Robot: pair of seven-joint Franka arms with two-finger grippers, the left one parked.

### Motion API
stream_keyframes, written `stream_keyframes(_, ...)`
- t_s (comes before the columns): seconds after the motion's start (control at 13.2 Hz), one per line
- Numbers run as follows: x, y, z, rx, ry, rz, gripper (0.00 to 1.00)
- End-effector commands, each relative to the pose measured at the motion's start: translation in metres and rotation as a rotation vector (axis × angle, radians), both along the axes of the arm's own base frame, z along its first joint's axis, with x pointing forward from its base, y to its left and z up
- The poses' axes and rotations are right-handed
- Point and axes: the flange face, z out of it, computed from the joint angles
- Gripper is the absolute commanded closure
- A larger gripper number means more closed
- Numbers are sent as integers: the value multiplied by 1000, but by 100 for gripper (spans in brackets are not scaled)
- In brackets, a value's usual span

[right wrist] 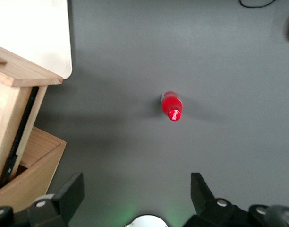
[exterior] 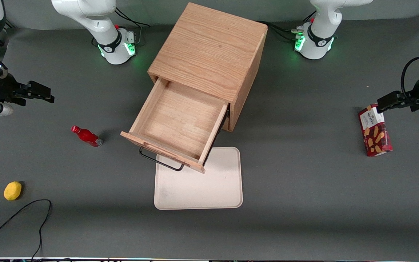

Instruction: Open upper drawer

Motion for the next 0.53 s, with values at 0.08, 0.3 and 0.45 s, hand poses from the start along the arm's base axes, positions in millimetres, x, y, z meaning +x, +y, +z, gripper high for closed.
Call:
stream_keyframes(0.08,6,18,17,-10,-30,6,0)
stream_keyframes(0.3,8,1,17,-4,-22,-23,0)
stream_keyframes(0.45,8,-12,14,-3,-5,-44,0)
